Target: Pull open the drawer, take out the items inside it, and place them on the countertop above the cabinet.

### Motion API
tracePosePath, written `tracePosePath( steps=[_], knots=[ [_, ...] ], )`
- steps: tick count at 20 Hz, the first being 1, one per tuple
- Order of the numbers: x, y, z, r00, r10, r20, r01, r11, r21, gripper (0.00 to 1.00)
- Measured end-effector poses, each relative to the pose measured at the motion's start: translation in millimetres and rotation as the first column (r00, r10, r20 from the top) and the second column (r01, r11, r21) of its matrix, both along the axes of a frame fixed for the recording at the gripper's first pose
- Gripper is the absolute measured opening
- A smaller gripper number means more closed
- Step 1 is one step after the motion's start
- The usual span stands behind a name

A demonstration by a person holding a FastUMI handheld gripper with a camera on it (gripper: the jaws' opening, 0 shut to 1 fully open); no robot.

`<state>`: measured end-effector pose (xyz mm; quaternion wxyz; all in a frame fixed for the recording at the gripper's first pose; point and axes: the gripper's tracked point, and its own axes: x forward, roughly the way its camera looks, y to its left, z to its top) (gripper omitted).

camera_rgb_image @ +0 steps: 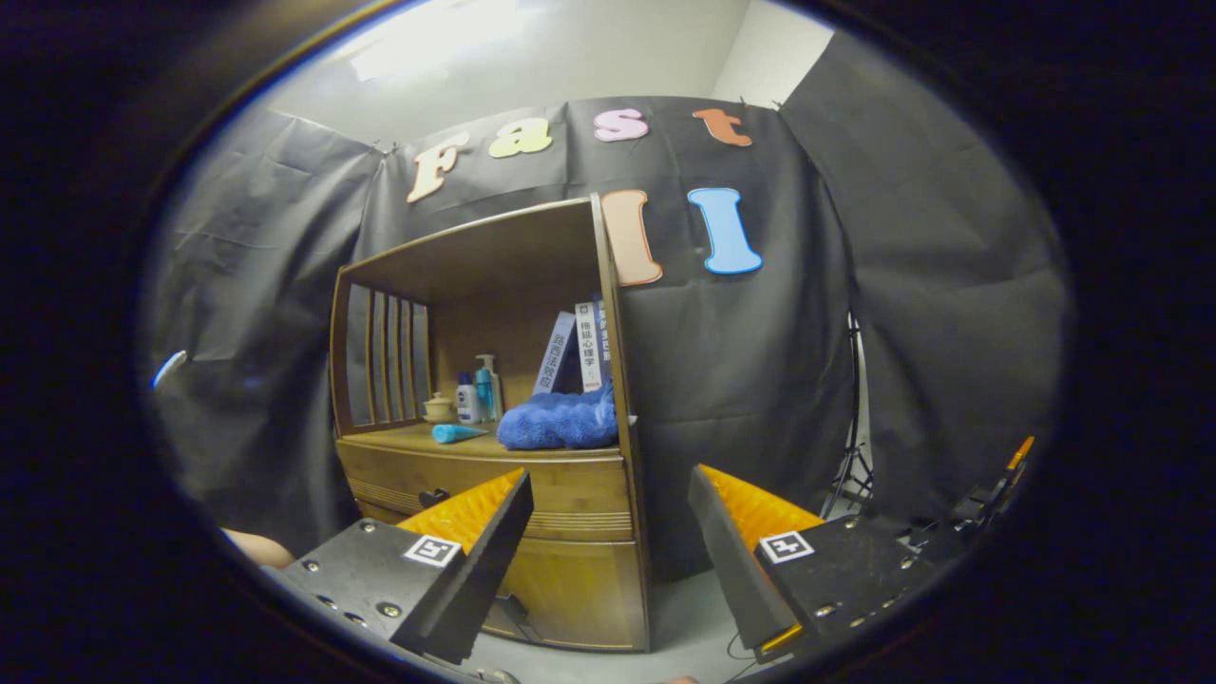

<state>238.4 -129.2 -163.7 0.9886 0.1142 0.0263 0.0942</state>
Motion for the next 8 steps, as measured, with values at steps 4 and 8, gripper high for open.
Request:
tracePosePath(
  steps=[4, 8],
  knots=[
    [2.0, 2.9, -1.0, 1.000, 0.012, 0.002, -0.012, 1.000, -0.006, 0.99],
    [6.2, 5.8, -2.9, 1.000, 0.025, 0.001, -0.025, 1.000, 0.011, 0.99]
  ],
)
